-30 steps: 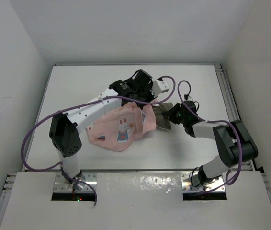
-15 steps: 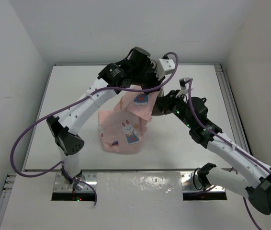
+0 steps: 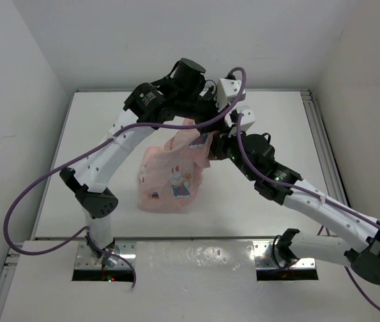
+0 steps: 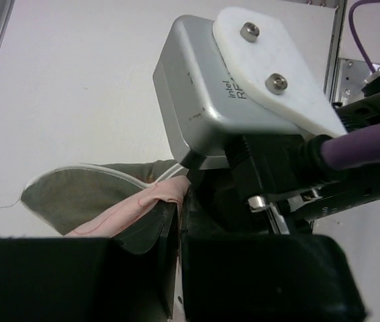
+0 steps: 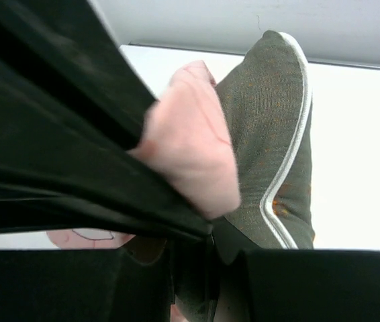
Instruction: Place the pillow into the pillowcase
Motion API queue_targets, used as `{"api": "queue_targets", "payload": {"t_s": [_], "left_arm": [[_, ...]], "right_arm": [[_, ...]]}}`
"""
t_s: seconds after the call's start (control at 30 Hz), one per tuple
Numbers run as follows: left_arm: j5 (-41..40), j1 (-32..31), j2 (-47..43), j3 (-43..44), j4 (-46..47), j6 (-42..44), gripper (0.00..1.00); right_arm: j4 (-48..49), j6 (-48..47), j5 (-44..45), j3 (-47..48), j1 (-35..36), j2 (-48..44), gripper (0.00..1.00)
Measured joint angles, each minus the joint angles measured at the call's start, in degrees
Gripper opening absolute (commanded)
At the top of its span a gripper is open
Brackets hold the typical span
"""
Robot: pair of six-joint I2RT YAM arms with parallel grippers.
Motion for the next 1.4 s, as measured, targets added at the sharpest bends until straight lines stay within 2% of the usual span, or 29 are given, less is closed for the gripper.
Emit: {"api": "queue_targets", "payload": {"t_s": [0.23,0.43,0.67,0.8,1.0,1.13,1.3,1.4], "left_arm": [[1.5,0.0,1.0,2.6,-0.2,-1.9,0.00],[1.0,-0.1,2.3,3.7,-0.2,-3.4,0.00],[-8.5,-1.1,2.8,0.3,4.7,-4.2,0.00],[-13.1,-1.6,6.8,1.3,11.1,-7.1,0.00],[-8.1,-4.6,19.3,18.0,20.4,-13.4,0.00],[-3.7,-8.6,21.5,24.9,26.1,-16.5,0.00],[-0.4,-8.9,21.0,26.6,28.5,-18.2,0.00],[0.7,-5.2,17.3,18.4,28.2,-18.4,0.00]], "right_arm": [[1.7,1.6,2.0,-2.6,-0.6,-0.6,0.00],[2.2,5.5,-2.3,-5.3,-5.0,-0.7,0.00],[0.3,6.3,-5.7,-5.3,-7.0,-1.6,0.00],[-8.5,5.6,-2.6,-2.8,-10.4,-5.6,0.00],[-20.4,-0.6,9.5,3.2,-13.3,-16.3,0.00],[-26.2,-4.9,13.4,10.2,-13.3,-18.3,0.00],[-27.6,-7.6,12.2,15.6,-12.2,-16.9,0.00],[-27.6,-8.4,11.4,16.7,-10.5,-11.6,0.00]]}}
